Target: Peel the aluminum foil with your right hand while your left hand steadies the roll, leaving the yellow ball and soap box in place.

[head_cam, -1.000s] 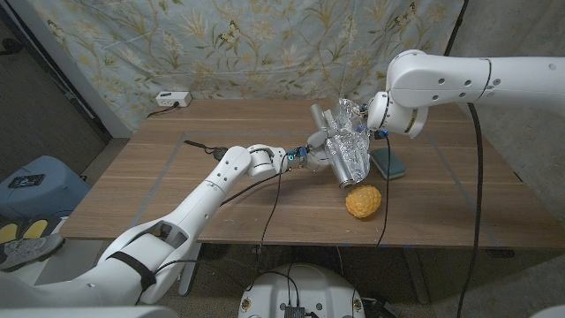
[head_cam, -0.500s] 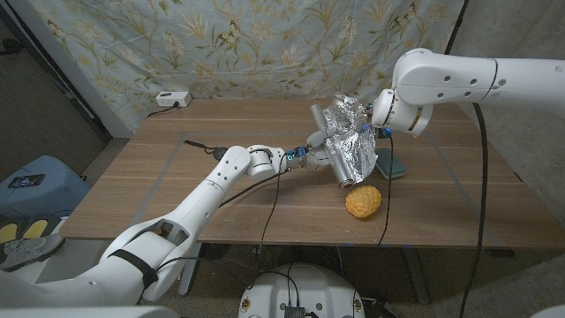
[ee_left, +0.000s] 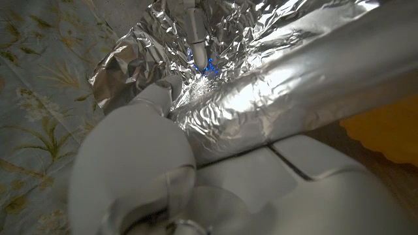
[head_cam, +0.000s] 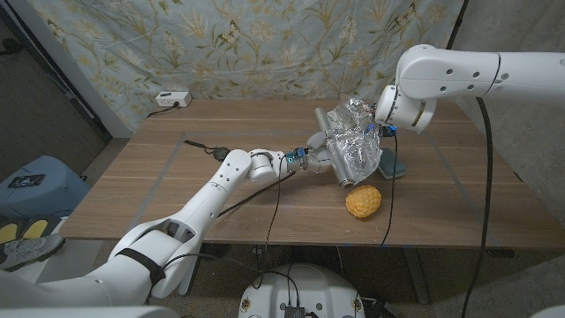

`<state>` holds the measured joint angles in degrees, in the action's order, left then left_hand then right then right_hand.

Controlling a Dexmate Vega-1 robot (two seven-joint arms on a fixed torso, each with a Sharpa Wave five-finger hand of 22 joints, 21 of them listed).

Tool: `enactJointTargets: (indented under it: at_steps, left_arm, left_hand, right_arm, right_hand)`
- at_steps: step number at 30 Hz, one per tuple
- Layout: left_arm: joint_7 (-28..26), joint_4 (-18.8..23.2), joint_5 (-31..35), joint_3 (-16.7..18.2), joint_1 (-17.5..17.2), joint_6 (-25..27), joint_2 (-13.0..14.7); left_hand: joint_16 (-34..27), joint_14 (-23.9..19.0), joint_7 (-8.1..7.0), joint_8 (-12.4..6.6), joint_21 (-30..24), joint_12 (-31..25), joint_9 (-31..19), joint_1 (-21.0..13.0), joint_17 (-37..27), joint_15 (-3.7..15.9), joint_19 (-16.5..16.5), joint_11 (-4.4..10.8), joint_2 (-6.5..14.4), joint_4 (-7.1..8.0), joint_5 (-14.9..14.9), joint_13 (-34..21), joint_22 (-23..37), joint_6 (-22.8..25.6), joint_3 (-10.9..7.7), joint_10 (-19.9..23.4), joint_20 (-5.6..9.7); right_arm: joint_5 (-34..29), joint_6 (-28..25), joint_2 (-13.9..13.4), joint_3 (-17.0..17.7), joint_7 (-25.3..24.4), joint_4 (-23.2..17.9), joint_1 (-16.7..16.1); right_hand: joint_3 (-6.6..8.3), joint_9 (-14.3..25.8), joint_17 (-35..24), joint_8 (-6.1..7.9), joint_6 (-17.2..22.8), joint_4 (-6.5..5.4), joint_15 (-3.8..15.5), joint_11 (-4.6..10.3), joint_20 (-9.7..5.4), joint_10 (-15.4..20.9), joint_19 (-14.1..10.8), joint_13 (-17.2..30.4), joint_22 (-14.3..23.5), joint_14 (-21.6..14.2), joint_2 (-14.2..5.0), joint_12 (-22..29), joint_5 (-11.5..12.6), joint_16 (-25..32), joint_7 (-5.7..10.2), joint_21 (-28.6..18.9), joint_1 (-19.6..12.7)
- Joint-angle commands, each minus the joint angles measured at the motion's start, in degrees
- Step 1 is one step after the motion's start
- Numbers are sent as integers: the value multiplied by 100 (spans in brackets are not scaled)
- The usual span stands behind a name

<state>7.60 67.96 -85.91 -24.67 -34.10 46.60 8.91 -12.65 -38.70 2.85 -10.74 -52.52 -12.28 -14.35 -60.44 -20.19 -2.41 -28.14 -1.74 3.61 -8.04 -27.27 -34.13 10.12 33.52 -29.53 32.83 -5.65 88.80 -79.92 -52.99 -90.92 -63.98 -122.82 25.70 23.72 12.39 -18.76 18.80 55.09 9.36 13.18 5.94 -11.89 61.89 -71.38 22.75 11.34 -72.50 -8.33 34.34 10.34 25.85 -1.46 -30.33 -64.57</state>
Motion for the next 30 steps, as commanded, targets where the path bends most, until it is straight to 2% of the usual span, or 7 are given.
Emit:
enactJointTargets:
  at_steps: [1, 13, 18, 30]
  left_arm:
    - [-10, -375, -187, 215, -65, 137, -246]
    - [159, -361, 58, 196, 6, 116, -178]
    - [343, -421, 163, 157, 66, 148, -151]
    - [323, -330, 227, 208, 15, 165, -112]
  left_hand:
    - [-10, 6, -13, 6, 17, -4, -11, 13, 10, -2, -17, -9, -20, -22, 31, -29, -1, -27, 14, -51, -7]
    - [-12, 29, -28, -12, 35, -13, 5, 24, 34, -7, -2, -9, -8, -43, 53, -39, -1, -60, 7, -73, -13]
    - [24, 159, -37, -3, 67, 31, 19, 49, 48, -92, 59, -42, -2, -47, 75, -47, 1, -145, 17, -231, -56]
    - [27, 216, -34, -16, 90, 24, 37, 80, 75, -146, 90, -80, -1, -54, 101, -57, 3, -198, 25, -293, -77]
  right_arm:
    - [324, -6, 87, -473, -1, 253, 472]
    - [205, -6, -74, -439, -1, 199, 451]
    - [200, -6, -103, -419, -1, 212, 427]
    - [203, -6, -145, -457, -1, 258, 442]
  right_hand:
    - [12, 28, -17, -4, 117, -10, 0, -21, -25, -4, -18, 34, 11, -69, -35, 30, 30, -25, -128, -33, -86]
    - [12, 33, -61, -32, 127, -15, -6, -18, -25, 13, -3, 52, 12, -87, -29, 26, 27, -53, -125, -77, -118]
    - [9, 34, -77, -42, 130, -20, -1, -16, -26, 6, 3, 68, 12, -96, -29, 25, 26, -63, -101, -93, -124]
    - [3, 40, -112, -70, 128, -34, -7, 1, -26, 21, 27, 85, 13, -90, -25, 21, 24, -100, -111, -130, -131]
